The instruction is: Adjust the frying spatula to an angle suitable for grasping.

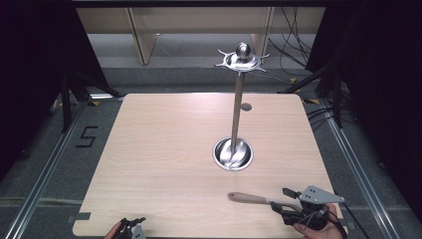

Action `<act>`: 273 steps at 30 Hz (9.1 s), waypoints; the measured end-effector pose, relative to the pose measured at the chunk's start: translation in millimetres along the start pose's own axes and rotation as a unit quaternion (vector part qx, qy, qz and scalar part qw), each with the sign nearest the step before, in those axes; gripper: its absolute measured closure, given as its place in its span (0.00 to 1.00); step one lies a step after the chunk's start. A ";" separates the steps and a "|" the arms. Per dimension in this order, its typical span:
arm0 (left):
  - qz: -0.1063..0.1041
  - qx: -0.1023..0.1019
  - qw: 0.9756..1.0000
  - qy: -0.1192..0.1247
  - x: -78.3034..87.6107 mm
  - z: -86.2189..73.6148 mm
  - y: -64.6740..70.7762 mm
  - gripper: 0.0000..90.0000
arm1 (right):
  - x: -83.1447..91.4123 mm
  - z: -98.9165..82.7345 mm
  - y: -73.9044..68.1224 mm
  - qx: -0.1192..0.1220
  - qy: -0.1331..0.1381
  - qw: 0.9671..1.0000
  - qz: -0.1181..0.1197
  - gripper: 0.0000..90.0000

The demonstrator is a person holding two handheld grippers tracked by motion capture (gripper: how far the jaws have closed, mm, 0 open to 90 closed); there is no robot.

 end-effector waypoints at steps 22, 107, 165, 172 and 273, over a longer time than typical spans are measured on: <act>0.002 -0.005 1.000 -0.001 -4.3 -0.4 0.4 0.17 | -14.6 11.5 -5.4 0.088 -0.109 0.990 0.011 0.38; -0.003 -0.008 1.000 -0.001 -0.9 0.2 0.0 0.17 | -64.7 55.3 8.3 0.220 -0.338 0.914 0.041 0.84; -0.011 -0.005 1.000 -0.002 -2.7 -0.5 0.1 0.17 | 21.5 127.7 40.0 0.058 0.046 0.992 0.101 0.84; -0.002 -0.006 1.000 -0.005 -3.7 -1.0 -0.7 0.17 | 14.2 139.4 34.7 0.066 0.051 0.990 0.112 0.84; -0.003 -0.001 1.000 -0.003 -1.6 -1.6 -1.7 0.17 | -13.9 275.1 34.8 0.084 0.030 0.993 0.078 0.78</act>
Point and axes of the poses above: each handheld gripper's, and its own axes: x roughly backward along the jaws, z roughly out of its top, y roughly to its right, the point moved 3 cm from there along -x, roughly forward along the jaws
